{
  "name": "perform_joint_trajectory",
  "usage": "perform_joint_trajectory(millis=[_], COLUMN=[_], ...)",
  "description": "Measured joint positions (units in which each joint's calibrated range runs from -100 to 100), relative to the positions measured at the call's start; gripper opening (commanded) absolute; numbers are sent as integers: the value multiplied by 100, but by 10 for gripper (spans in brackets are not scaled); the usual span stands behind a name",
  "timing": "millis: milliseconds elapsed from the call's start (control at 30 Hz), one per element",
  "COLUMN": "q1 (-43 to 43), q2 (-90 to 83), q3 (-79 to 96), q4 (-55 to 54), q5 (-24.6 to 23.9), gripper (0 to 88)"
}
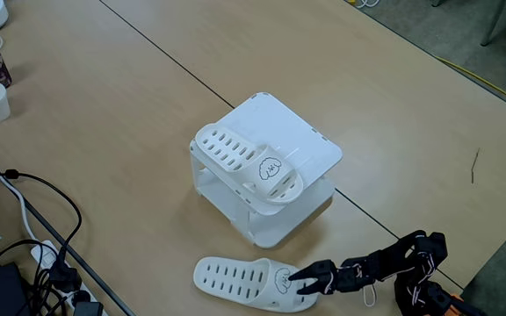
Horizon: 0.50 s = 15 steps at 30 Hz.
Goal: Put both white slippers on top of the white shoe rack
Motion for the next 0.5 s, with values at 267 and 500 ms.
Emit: perform_joint_trajectory(millis=[267,500], q1=[0,0], q2=[346,808], q3=[0,-485], q4=[-240,-455], q5=[0,0], gripper=[245,242])
